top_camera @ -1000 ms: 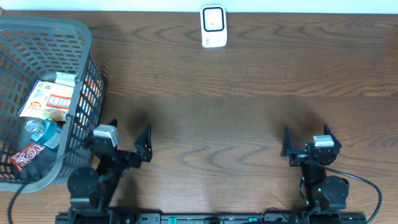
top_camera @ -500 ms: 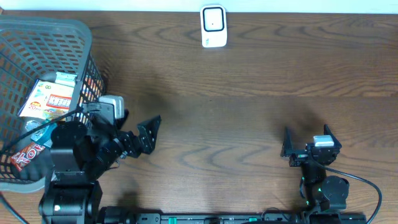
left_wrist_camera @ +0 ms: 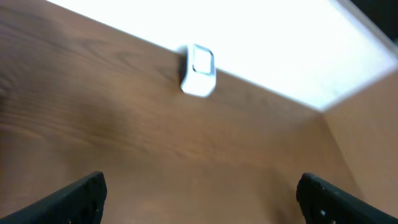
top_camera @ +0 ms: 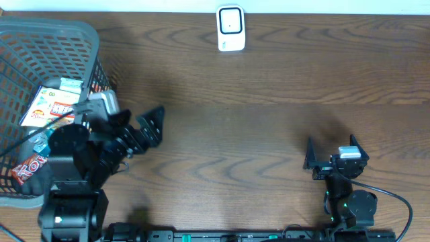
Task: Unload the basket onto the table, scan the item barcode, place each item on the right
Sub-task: 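Reach the left gripper into the basket toward the blue bottle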
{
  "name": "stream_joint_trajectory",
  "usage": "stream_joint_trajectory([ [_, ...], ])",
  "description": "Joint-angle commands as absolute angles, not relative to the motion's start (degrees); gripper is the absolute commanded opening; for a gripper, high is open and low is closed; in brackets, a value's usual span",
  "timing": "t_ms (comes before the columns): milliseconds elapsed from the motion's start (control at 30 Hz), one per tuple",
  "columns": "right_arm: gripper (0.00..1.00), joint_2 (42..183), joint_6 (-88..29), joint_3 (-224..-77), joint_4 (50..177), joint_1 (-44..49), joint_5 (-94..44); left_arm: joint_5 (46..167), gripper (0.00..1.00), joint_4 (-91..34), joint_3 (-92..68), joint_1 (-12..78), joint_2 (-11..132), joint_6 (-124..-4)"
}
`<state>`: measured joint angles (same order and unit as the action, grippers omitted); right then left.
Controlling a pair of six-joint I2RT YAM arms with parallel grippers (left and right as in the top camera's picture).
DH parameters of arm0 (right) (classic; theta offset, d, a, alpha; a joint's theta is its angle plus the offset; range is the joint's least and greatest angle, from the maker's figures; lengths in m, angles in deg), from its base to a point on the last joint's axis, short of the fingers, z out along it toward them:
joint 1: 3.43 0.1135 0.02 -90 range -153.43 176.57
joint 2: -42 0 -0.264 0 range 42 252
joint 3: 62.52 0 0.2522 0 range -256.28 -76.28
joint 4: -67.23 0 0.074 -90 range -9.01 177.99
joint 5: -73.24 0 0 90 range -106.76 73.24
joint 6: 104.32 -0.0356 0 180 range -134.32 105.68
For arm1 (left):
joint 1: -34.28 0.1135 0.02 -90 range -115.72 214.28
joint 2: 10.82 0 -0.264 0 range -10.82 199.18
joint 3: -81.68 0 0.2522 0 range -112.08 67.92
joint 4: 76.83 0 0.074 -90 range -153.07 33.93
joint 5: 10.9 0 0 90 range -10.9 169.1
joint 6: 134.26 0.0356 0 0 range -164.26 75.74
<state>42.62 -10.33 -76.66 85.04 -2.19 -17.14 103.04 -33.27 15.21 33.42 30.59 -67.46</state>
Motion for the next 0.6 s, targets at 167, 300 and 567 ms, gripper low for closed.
stream_joint_trajectory([
  [167,0.99,42.3,-10.5,-76.6,85.3,-2.4,-17.3,76.8,0.98,-23.2,-3.7,33.3,39.6,-73.1],
  [300,0.99,42.3,-10.5,-76.6,85.3,-2.4,-17.3,60.9,0.98,-13.9,-14.8,33.8,47.3,-76.5],
  [567,0.99,42.3,-10.4,-76.6,85.3,-2.4,-17.2,57.6,0.98,-0.6,-28.5,45.1,61.6,-87.2],
])
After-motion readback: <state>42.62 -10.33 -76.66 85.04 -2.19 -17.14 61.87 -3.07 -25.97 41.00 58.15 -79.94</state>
